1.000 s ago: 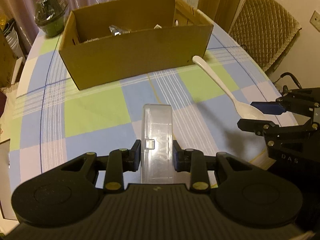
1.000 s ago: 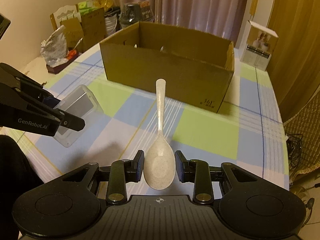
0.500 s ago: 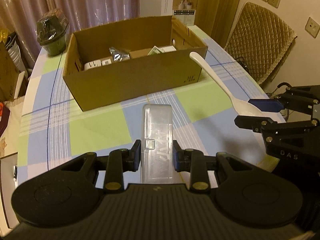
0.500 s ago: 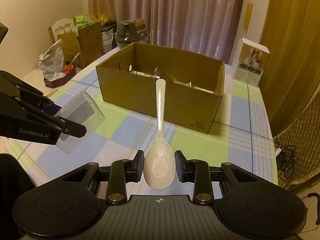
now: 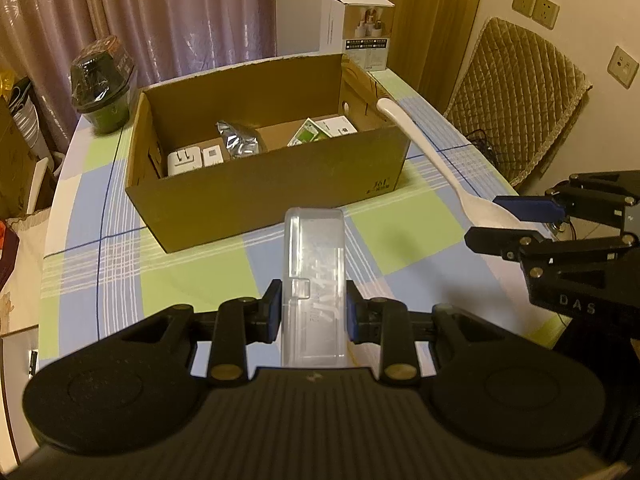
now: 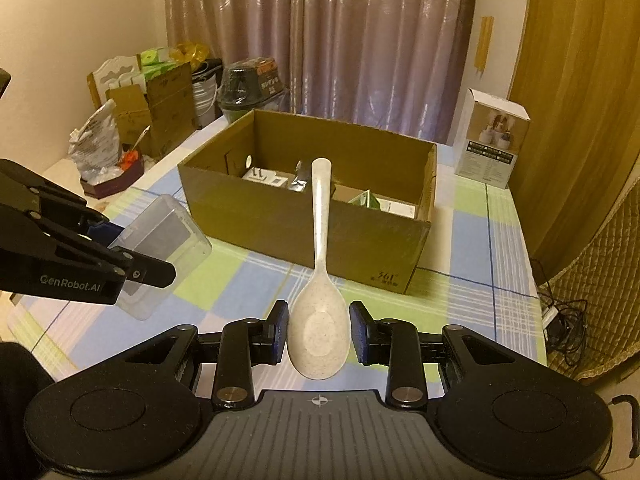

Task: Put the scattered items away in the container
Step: 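Lift the clear container and spoon and carry both toward the box, then lower the container and spoon into the box and open both tools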

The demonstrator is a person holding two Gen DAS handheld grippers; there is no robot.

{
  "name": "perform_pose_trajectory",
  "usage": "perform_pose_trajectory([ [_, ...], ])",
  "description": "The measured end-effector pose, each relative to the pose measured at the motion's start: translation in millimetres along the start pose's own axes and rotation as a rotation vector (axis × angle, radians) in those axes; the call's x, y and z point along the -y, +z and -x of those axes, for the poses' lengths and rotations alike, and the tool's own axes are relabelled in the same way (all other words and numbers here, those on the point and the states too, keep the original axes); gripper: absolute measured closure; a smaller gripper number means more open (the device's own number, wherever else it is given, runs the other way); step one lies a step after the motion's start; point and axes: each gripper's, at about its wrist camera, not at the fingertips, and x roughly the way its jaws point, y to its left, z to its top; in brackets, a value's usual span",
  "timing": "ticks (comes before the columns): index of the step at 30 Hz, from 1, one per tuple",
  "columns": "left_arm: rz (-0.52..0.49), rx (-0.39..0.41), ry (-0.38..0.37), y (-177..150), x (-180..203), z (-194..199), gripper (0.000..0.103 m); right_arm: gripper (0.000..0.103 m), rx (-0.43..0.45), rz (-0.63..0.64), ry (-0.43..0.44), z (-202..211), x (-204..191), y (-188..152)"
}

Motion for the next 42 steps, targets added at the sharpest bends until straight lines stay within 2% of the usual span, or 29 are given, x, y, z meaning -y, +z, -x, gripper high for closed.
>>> perform_pose_trajectory([
  [12, -0.029, 0.032, 0.004, 30.3, -10.1, -5.4, 0.077, 0.068, 0.036, -0.003, -0.003, -14.0, 11.5, 29.2],
  [29, -0.083, 0.091, 0.031, 101.4, -40.1, -24.9, 0.077, 0.068, 0.079, -0.002, 0.017, -56.9, 31.8, 89.1],
  [42, -0.084, 0.049, 0.044, 135.6, -74.9, -75.4, 0.077, 0.068, 0.070, 0.009, 0.023, -106.0, 44.5, 121.5],
])
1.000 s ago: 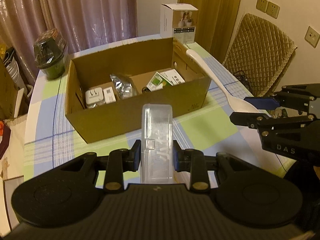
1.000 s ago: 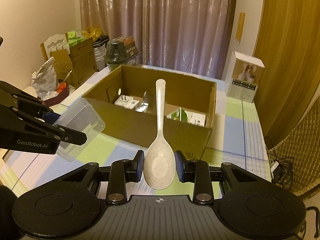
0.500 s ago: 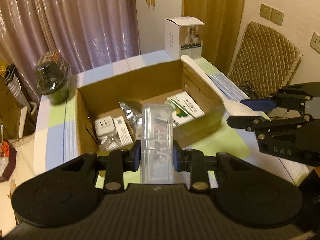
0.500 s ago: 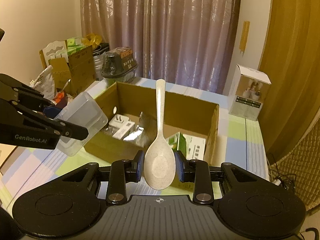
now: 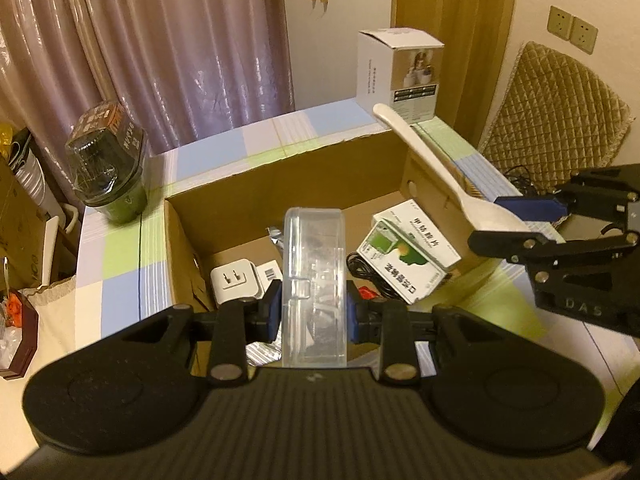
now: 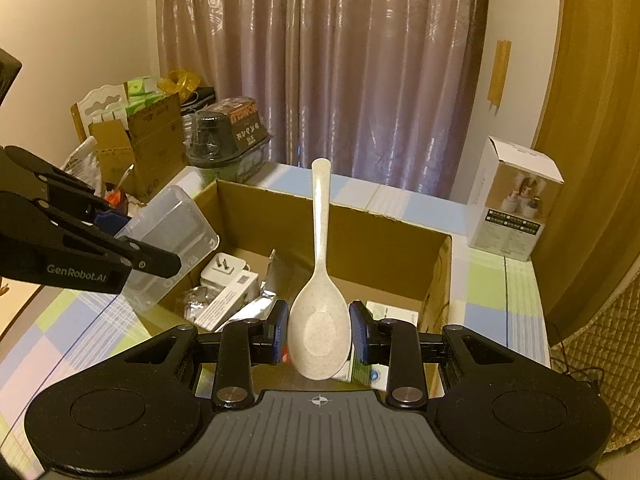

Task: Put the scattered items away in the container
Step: 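Lower the container and spoon into the box and open both tools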

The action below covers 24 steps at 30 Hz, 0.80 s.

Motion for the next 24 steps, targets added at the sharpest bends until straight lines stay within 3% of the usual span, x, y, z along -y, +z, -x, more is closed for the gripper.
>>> perform_pose_trajectory([
  [24, 0.026, -0.043, 0.007, 6.5, -34.5, -63.4, 0.077, 0.068, -0.027, -0.010, 0.016, -59.5, 4.3, 16.8],
])
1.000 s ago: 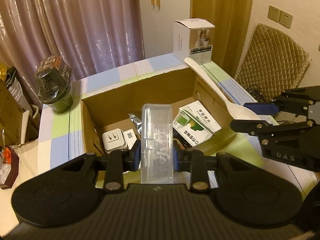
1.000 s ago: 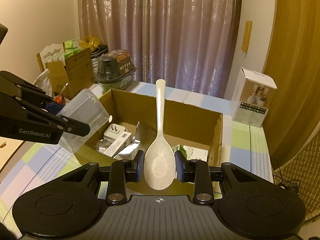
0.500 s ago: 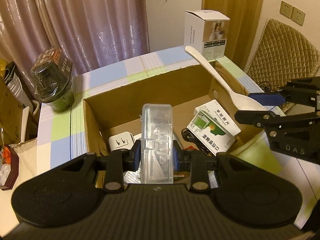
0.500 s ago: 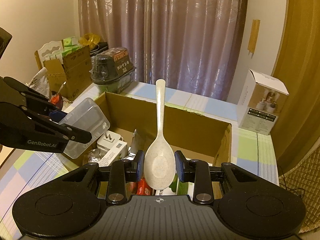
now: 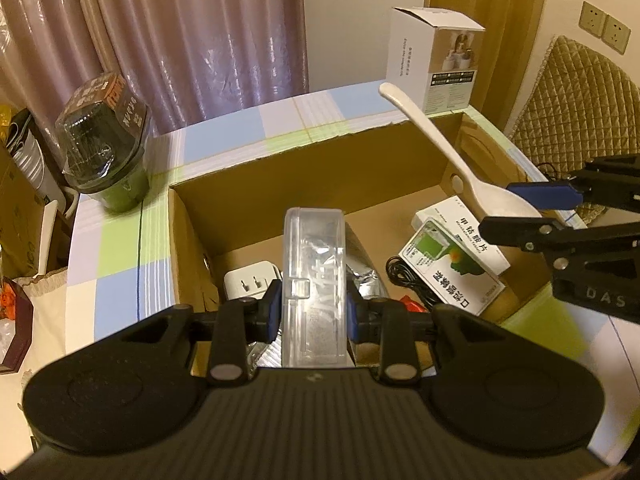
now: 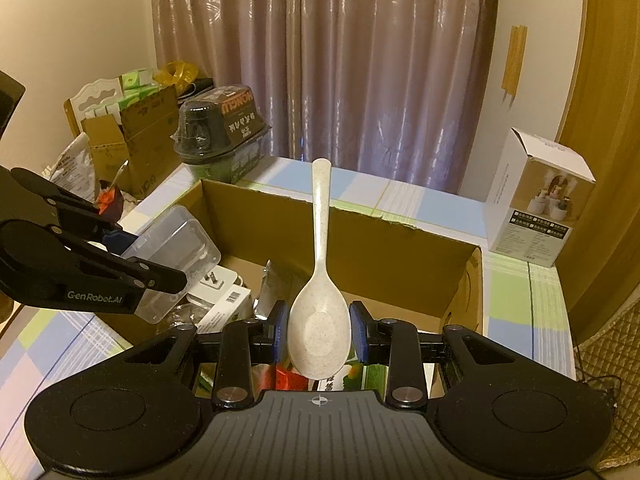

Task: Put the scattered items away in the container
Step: 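Lower the container and spoon into the box and open both tools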

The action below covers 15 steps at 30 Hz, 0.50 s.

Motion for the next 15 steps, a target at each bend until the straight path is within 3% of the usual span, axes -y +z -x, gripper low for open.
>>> perform_pose_trajectory([
  [12, 0.002, -0.008, 0.004, 0.1, -0.7, -13.9, 0.076, 0.068, -0.008, 0.000, 0.002, -10.2, 2.6, -1.3],
  [14, 0.015, -0.002, 0.010, -0.1, -2.8, -14.5, 0.048, 0.068, -0.010, -0.002, 0.001, -11.7, 3.0, -1.7],
  [15, 0.012, 0.001, 0.012, -0.1, -2.9, -14.6, 0.043, 0.068, -0.011, -0.003, 0.001, -12.4, 3.2, -1.6],
])
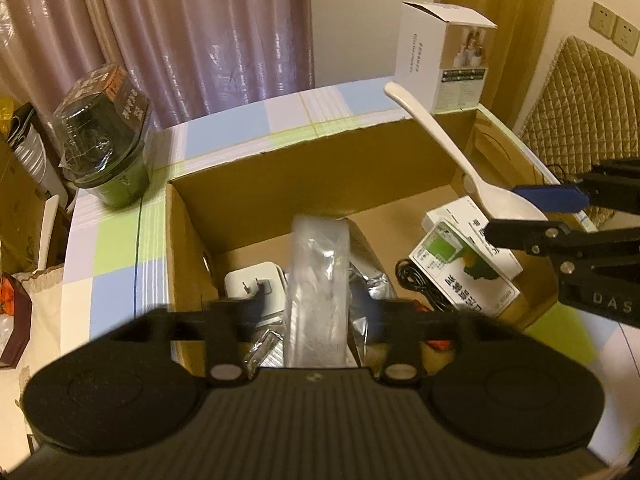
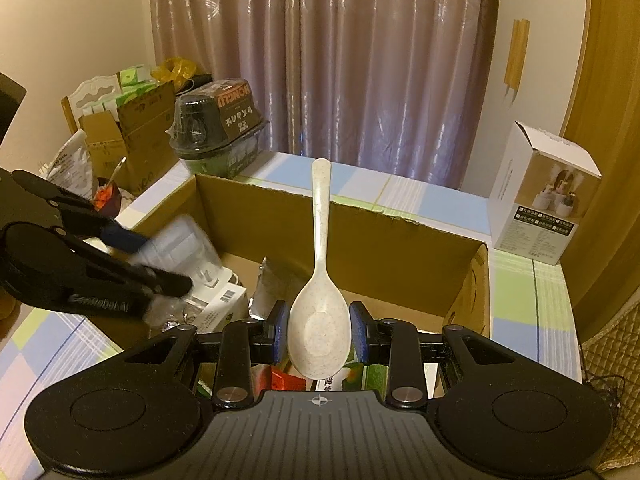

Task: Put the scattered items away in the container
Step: 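Lower the container and spoon into the box and open both tools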

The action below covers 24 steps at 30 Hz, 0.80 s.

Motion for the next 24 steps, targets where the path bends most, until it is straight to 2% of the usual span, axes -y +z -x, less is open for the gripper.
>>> perform_pose_trajectory([
  [1, -0.009, 0.000, 0.000, 0.0, 0.5, -0.1, 0.047, 0.068, -0.001, 0.000, 0.000, -0.6, 0.0, 0.0],
  [24, -0.019, 0.001, 0.000, -8.9, -8.6, 6.2, 0.044, 0.068, -0.010, 0.010, 0.010, -8.9, -7.7, 5.6],
])
